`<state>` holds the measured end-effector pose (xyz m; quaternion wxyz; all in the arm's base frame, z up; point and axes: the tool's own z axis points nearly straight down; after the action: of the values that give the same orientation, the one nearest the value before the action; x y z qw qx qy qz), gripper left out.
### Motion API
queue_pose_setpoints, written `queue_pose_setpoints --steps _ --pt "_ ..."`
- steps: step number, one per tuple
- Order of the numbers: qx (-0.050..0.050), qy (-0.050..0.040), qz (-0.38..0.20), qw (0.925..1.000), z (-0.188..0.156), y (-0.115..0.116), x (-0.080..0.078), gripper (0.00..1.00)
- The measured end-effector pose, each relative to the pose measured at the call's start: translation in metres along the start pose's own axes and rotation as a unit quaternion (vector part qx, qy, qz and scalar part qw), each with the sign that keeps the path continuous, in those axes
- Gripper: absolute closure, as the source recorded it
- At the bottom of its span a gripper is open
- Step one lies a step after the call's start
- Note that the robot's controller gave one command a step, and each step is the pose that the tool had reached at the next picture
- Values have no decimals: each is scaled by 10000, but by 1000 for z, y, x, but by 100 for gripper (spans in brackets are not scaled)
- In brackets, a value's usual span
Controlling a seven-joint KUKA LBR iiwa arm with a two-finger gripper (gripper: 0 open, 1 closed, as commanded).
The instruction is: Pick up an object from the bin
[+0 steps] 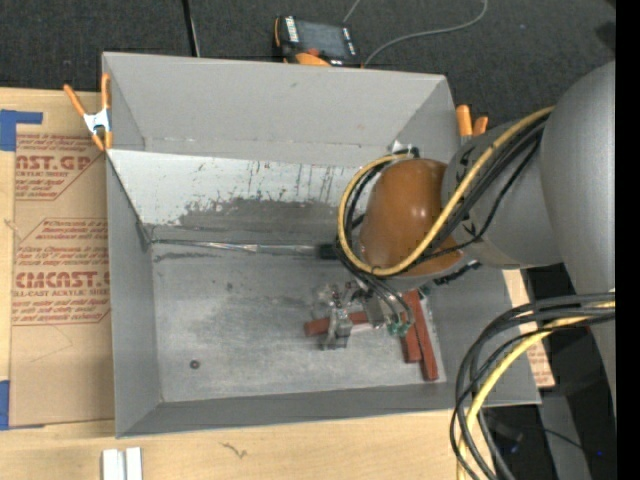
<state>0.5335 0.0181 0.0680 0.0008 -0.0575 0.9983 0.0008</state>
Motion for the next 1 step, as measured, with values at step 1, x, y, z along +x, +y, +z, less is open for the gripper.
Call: queue_pose_setpoints --steps 1 --pt "11 -31 -3 10000 -78 0 -2 100"
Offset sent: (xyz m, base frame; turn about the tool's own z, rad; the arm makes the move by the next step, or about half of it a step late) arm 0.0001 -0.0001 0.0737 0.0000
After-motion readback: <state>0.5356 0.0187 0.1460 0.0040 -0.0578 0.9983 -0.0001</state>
